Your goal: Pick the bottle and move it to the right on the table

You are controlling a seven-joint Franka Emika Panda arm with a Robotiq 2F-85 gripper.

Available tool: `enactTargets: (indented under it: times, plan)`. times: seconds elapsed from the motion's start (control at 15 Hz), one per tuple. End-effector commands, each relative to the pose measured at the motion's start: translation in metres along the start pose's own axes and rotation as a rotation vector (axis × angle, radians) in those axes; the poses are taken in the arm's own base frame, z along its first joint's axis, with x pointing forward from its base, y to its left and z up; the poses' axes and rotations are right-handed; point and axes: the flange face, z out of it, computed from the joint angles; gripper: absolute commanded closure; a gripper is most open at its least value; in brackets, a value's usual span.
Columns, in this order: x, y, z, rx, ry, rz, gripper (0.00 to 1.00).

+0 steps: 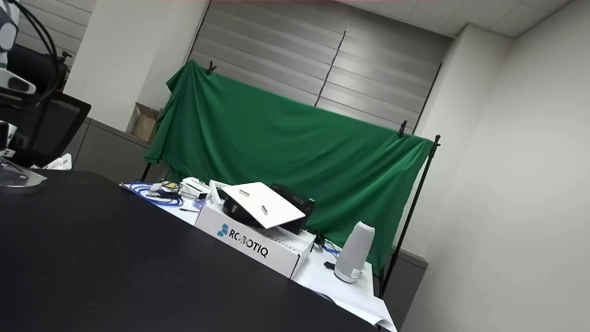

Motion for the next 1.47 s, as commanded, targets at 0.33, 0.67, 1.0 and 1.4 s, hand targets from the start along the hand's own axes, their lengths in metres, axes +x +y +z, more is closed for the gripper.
enactTargets:
  times: [0.33,0.67,1.0,1.4]
  plan:
    - [-0.003,0.001,0.018,-0.03,0.063,-0.032,0.27]
    - [-0.005,0.006,0.023,-0.039,0.093,-0.025,0.61]
    - [-0.007,0.037,-0.018,-0.135,0.085,0.02,0.64]
    - [-0.053,0.11,-0.093,-0.295,-0.012,0.167,0.64]
